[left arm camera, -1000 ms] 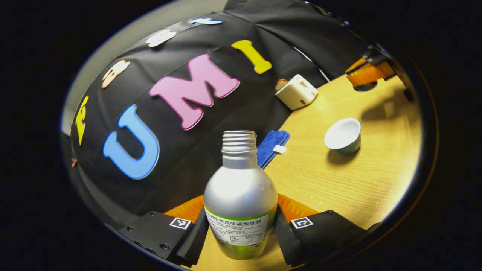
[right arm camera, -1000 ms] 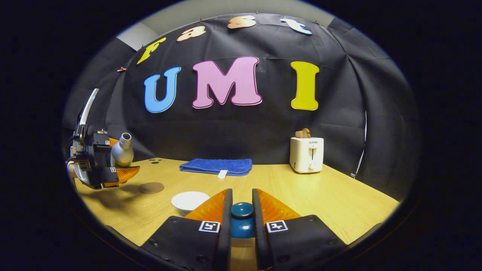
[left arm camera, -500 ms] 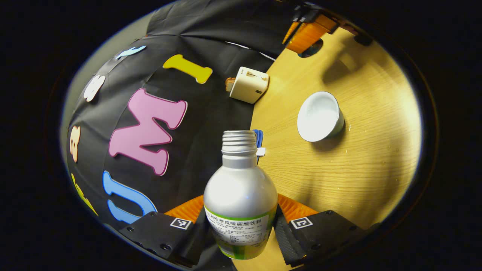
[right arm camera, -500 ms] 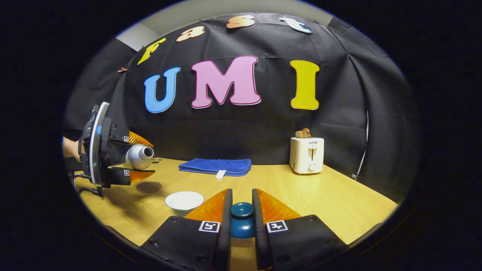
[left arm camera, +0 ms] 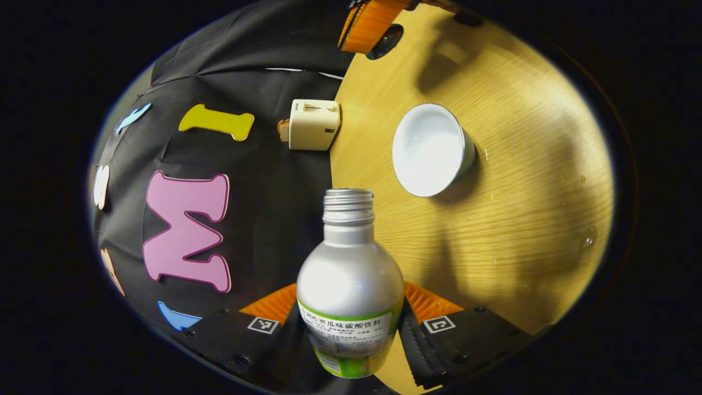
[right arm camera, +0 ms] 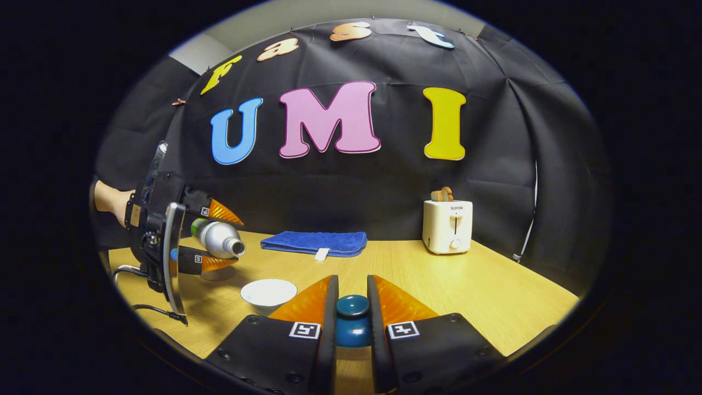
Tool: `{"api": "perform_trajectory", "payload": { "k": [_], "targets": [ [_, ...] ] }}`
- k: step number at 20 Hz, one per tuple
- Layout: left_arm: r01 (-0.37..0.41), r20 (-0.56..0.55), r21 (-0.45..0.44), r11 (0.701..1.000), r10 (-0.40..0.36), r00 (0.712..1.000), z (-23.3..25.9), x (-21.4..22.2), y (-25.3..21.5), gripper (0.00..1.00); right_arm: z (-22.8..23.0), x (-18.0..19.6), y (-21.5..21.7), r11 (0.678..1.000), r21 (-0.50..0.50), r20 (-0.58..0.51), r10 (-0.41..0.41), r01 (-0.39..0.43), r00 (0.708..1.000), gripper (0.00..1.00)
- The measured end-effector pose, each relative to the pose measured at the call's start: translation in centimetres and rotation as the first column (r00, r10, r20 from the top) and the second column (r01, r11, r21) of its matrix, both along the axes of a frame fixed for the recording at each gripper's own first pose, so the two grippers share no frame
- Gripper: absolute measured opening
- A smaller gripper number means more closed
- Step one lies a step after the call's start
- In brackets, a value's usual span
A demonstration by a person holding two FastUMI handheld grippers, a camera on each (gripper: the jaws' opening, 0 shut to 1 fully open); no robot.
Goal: Open the teacup lid with one hand, grasp the water bottle and pour water into the teacup with the other hand; after pouring, place the water bottle on the coaster and then close the teacup lid.
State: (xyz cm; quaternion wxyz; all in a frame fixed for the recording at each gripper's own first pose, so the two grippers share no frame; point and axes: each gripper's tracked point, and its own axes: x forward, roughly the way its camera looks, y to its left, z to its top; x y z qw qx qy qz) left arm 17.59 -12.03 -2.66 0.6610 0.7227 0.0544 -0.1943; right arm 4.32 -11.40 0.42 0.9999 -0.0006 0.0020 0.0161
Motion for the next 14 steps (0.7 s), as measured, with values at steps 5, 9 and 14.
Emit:
{"api": "perform_trajectory", "payload": {
  "k": [5,9,14],
  "targets": [
    [0.028,-0.007,0.087,0.996,-0.028,1.000,-0.2,0.3,-0.6,0.80,-0.1,0.0,0.0,1.000,0.000,0.000,-0.001,0.001,1.000,0.30],
    [0.065,0.001,0.161,0.985,-0.066,0.998,0.1,0.7,-1.9,0.80,-0.1,0.0,0.0,1.000,0.000,0.001,-0.001,0.001,1.000,0.30],
    [0.090,-0.008,0.242,0.966,-0.091,0.996,0.0,1.0,-2.5,0.80,-0.1,-0.1,0.1,1.000,0.000,0.001,-0.001,0.001,1.000,0.30]
  ]
}}
